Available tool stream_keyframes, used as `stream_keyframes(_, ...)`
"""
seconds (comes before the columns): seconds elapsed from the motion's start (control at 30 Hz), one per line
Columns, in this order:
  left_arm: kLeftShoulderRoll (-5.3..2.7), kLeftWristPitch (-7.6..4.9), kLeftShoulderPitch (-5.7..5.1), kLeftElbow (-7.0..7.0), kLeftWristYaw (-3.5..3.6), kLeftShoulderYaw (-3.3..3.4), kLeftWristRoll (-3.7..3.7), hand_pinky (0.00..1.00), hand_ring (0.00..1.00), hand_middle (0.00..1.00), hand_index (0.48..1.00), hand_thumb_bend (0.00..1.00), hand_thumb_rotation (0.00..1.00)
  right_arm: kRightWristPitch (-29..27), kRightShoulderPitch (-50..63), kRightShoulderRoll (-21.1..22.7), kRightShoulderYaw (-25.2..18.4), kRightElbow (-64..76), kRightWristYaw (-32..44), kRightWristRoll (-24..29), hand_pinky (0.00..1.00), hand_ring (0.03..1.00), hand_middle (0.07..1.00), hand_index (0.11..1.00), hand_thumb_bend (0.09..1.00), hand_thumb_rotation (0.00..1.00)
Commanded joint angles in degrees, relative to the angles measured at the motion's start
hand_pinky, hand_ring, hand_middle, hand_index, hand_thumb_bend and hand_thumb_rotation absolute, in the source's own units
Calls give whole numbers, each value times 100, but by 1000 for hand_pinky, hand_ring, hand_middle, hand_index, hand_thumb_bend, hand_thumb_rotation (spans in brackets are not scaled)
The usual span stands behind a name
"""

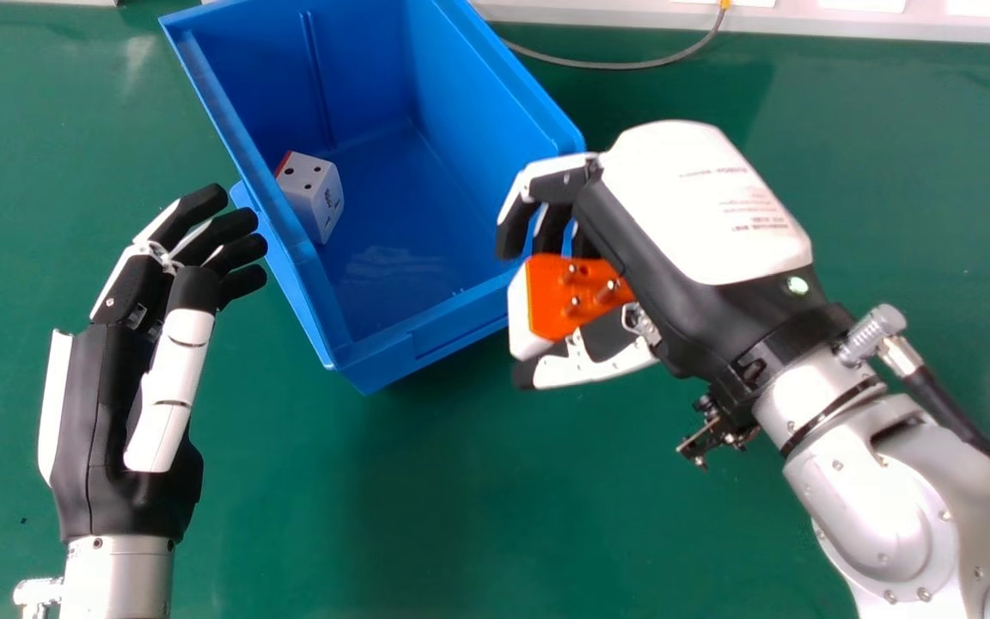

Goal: Pick all objects and put in blue box

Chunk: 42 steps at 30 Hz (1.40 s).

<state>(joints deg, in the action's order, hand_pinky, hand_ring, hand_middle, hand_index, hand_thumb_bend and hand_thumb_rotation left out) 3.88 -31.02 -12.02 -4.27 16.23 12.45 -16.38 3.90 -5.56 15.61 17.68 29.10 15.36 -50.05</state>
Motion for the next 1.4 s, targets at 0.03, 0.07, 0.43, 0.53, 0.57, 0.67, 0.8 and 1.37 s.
stream_keyframes(0.03, 14, -60, -9, 121, 1, -17, 18, 758, 769, 781, 789, 671, 684, -196, -88, -63, -81, 6, -353, 52, 269, 381, 475, 517, 509, 0)
stream_keyframes(0.07, 15, -69, -2, 116, 11, -17, 6, 758, 769, 781, 789, 671, 684, -214, -120, -85, -74, -12, -403, 54, 269, 381, 475, 517, 509, 0)
stream_keyframes(0.43, 17, -82, -5, 80, 32, -6, -5, 759, 770, 784, 792, 674, 686, -264, -717, -437, 74, -287, -515, 152, 295, 403, 492, 514, 503, 0)
stream_keyframes(0.53, -12, -120, -21, 81, 16, -14, 16, 761, 771, 786, 793, 670, 686, -148, -958, -537, 74, -388, -400, 146, 302, 407, 495, 510, 502, 0)
stream_keyframes(0.57, -20, -137, -19, 64, 18, -14, 13, 761, 771, 786, 793, 670, 686, -127, -1052, -565, 62, -469, -399, 165, 302, 407, 495, 510, 502, 0)
stream_keyframes(0.67, -29, -167, -21, 35, 24, -14, 14, 762, 772, 787, 794, 669, 686, -116, -1248, -615, 25, -715, -458, 230, 299, 406, 498, 514, 500, 0)
stream_keyframes(0.8, -38, -140, -69, 82, 39, -22, -28, 765, 774, 788, 795, 670, 686, -69, -1642, -599, 78, -1262, -579, 43, 299, 404, 495, 520, 498, 0)
stream_keyframes(1.37, -9, -143, -94, 98, 8, -18, 28, 764, 773, 788, 794, 681, 685, -749, -2685, -598, 294, -3274, -1614, 151, 300, 408, 498, 528, 494, 0)
